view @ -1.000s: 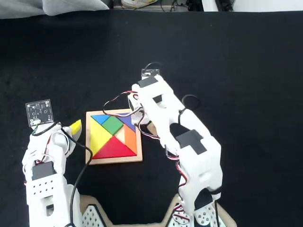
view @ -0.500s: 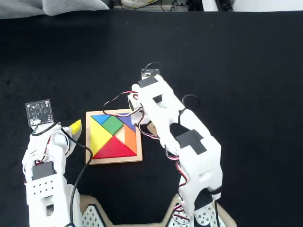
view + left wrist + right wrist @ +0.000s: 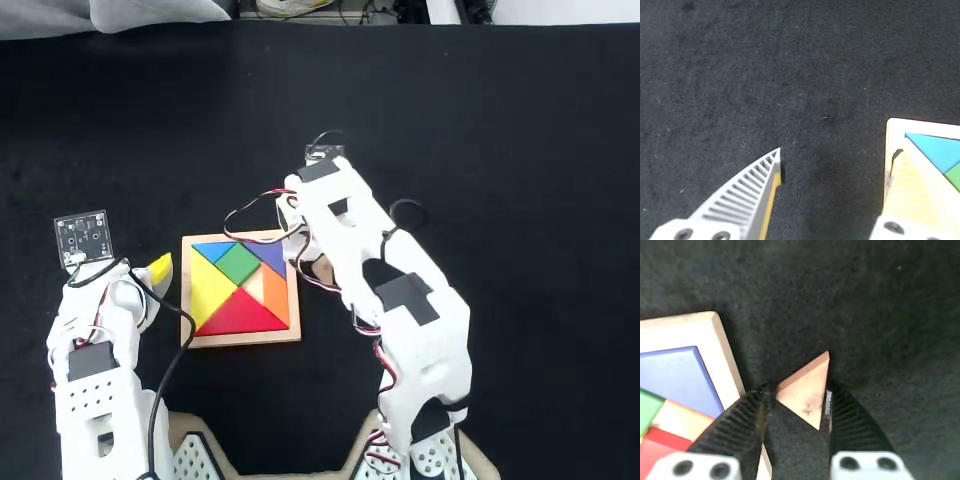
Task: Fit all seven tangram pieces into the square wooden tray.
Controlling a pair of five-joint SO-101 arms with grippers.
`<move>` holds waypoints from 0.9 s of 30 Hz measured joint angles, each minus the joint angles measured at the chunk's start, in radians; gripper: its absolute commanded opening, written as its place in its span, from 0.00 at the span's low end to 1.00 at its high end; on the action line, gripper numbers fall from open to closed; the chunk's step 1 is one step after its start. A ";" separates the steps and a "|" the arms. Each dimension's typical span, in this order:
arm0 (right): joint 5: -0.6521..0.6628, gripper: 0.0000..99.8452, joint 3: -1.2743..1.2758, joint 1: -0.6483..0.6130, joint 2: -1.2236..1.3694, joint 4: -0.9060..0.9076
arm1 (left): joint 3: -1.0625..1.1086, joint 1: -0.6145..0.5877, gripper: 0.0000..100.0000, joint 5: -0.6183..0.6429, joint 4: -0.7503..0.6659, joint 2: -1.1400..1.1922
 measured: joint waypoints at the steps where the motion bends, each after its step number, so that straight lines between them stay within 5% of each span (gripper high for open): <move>1: 0.000 0.10 0.000 0.000 -0.014 0.006 | 0.000 0.000 0.34 0.000 0.000 0.000; 12: 0.087 0.10 0.084 -0.046 -0.301 0.044 | 0.000 0.000 0.34 0.000 0.000 0.000; 27: 0.112 0.10 0.097 -0.290 -0.213 -0.094 | 0.000 0.000 0.34 0.000 0.000 0.000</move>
